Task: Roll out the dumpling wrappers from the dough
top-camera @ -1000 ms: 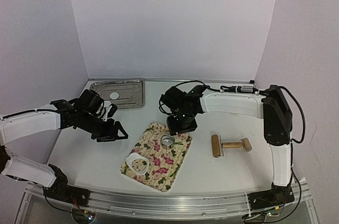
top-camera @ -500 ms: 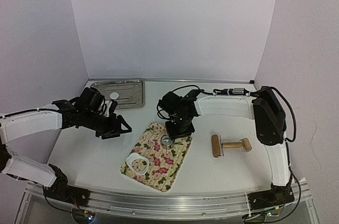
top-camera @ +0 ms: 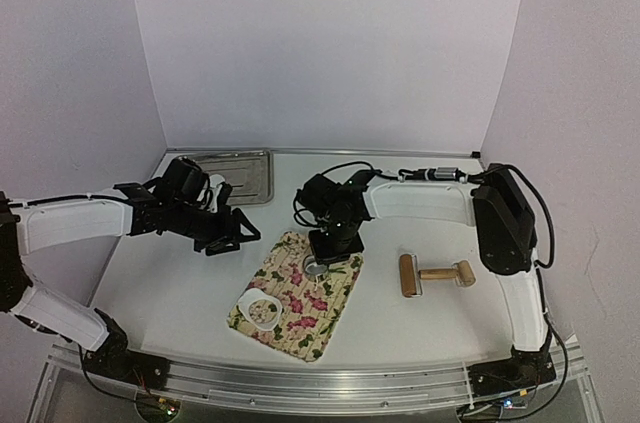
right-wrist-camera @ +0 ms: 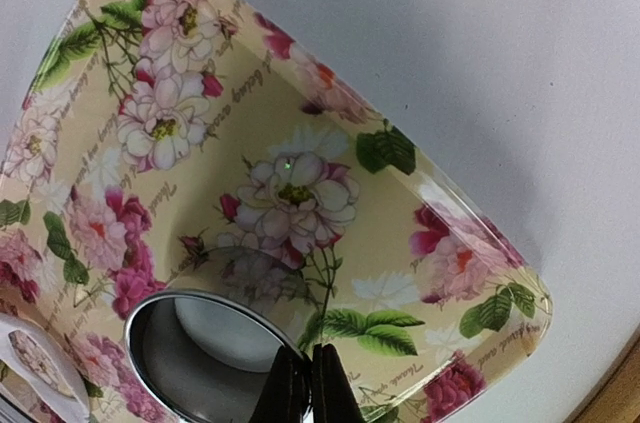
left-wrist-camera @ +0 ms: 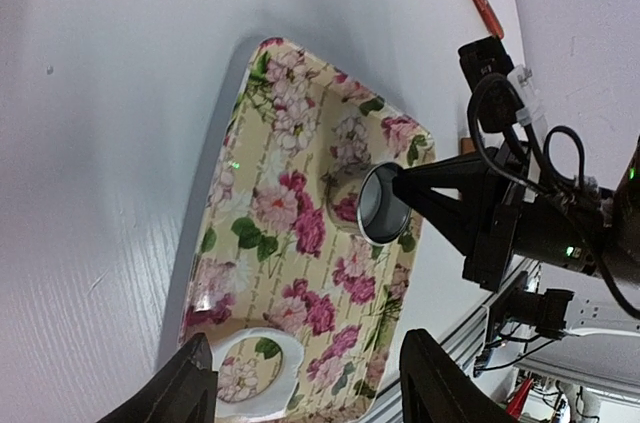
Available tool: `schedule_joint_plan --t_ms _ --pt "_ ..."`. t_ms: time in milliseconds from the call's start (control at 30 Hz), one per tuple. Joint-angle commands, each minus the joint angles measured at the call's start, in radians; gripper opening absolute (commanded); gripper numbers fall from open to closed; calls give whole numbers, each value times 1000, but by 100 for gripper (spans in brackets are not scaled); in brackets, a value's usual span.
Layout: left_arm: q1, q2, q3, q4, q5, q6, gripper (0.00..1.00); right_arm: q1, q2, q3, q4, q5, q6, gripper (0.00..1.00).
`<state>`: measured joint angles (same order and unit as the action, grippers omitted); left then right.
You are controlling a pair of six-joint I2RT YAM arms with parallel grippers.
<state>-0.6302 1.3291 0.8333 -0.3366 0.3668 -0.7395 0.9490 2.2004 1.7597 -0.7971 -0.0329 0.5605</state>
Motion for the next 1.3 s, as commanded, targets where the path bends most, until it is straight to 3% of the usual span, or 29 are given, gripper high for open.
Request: schedule_joint_plan --t_ms 0,200,467,667,1267 --pt "-23 31 73 127 0 -78 86 38 -137 0 -9 80 41 0" --pt "-115 151 169 142 -38 -101 86 75 -154 26 -10 113 70 0" --pt "-149 220 204 103 -85 -111 85 94 -130 81 -19 117 65 0" --pt "-178 278 232 61 -90 -95 75 97 -118 103 -20 118 67 0" --pt "-219 430 340 -88 -174 -19 68 106 -90 141 -36 127 65 0"
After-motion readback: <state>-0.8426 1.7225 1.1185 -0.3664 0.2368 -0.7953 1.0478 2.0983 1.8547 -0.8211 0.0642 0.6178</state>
